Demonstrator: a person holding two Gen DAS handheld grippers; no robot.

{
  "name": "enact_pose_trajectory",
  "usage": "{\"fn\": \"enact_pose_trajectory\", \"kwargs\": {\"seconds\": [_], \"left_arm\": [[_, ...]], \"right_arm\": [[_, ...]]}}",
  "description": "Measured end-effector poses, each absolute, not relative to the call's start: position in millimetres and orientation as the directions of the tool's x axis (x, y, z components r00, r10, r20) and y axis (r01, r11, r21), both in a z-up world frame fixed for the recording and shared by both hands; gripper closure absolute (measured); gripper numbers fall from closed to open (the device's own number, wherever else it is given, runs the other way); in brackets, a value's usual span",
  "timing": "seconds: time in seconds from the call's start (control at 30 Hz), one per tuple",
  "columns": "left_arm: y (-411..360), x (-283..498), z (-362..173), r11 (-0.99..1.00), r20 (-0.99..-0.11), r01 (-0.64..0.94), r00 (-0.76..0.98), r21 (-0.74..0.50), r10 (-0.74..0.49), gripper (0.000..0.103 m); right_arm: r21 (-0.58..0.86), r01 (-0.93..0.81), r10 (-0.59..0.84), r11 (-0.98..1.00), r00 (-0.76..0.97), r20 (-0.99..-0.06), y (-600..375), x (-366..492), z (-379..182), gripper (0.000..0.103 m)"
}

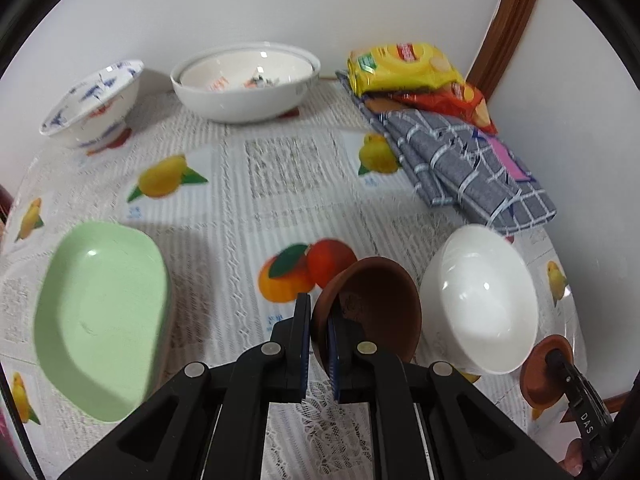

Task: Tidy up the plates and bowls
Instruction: 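Lower the right tool's terracotta bowl into the white bowl while the left tool holds its own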

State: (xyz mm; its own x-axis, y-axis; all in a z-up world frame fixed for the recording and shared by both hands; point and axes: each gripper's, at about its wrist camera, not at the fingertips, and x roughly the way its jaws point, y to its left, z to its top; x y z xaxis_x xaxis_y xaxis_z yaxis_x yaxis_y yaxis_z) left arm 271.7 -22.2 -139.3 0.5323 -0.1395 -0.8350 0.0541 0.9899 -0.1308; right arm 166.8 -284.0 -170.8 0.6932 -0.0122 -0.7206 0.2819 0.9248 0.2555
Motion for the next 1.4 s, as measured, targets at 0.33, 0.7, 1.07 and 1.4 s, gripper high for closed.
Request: {"fn": "enact_pose_trajectory", "kwargs": {"seconds": [0.33,0.7,1.07,1.4], "left_arm": [[-9.3,258.3,-102.7,0.988,-0.805,0.044,0.575,-0.149,-0.147,0.095],[22.5,255.5,-87.5,0.99,-0.791,-0.008,0.602,-0.139,-0.106,0.095],[56.6,264.3,-81.4,0.989,-0.786,-0.051,0.613,-0.138,-0.077,0.095],[71.3,276.8,-87.3,0.987,-0.791,-0.073,0.607,-0.144,-0.071,0.095]], "right_arm": [[0.234,0.249,-0.023,0.94,0.73,-0.683,-270.9,163.3,-130.4,0.092],[0.24,0.164,0.036,0.957,0.751,-0.659,-232.7,188.2,-111.6,0.092],[0.2,0.144,0.036,0.969,0.72,-0.693,-212.3,220.5,-135.1,0.092],[0.153,0.14,0.014,0.978,0.69,-0.724,-206.1,244.0,-154.9,0.092]]}}
